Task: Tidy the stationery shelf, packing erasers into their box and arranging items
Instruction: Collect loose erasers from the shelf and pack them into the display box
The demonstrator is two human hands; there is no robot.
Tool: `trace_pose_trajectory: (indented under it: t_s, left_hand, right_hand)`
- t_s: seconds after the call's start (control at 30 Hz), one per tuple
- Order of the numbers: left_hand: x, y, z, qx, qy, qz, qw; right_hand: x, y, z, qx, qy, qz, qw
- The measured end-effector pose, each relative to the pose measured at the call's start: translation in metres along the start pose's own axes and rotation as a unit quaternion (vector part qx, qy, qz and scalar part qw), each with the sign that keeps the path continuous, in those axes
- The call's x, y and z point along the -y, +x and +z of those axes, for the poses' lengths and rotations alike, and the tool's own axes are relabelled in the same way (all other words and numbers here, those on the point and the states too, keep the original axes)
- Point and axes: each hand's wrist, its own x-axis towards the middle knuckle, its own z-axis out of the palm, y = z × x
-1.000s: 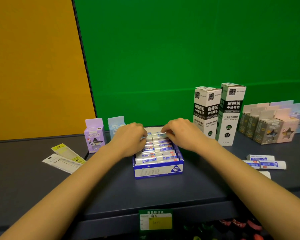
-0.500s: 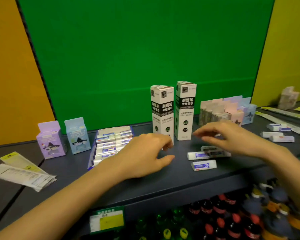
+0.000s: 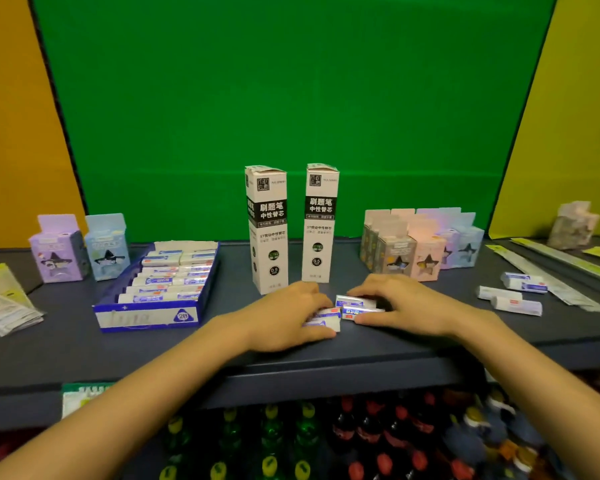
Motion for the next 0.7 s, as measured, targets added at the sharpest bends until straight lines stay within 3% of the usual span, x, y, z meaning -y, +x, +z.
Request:
trace_pose_trajectory:
  t_s: [0.17, 0.3, 0.5, 0.7]
  left_hand:
    - [0.002, 0.002, -0.003, 0.041, -0.051, -0.084, 0.994]
    - [-0.001, -0.003, -0.005, 0.043, -0.05, -0.099, 0.993]
    - [-0.004, -0.015, -0.007, 0.024, -0.019, -0.096, 0.995]
    - [0.003, -0.031, -0.008, 0.025, -0.022, -0.116, 0.993]
  right_hand:
    - [-0.004, 0.011, -0.004, 0.081, 0.011, 0.01, 0.997]
    - [-0.003, 0.016, -0.005, 0.108, 0.016, 0.022, 0.994]
    - [0.003, 0.012, -0.002, 0.108, 0.018, 0.015, 0.994]
    - [0.015, 0.01, -0.003, 0.055, 0.041, -0.004, 0.998]
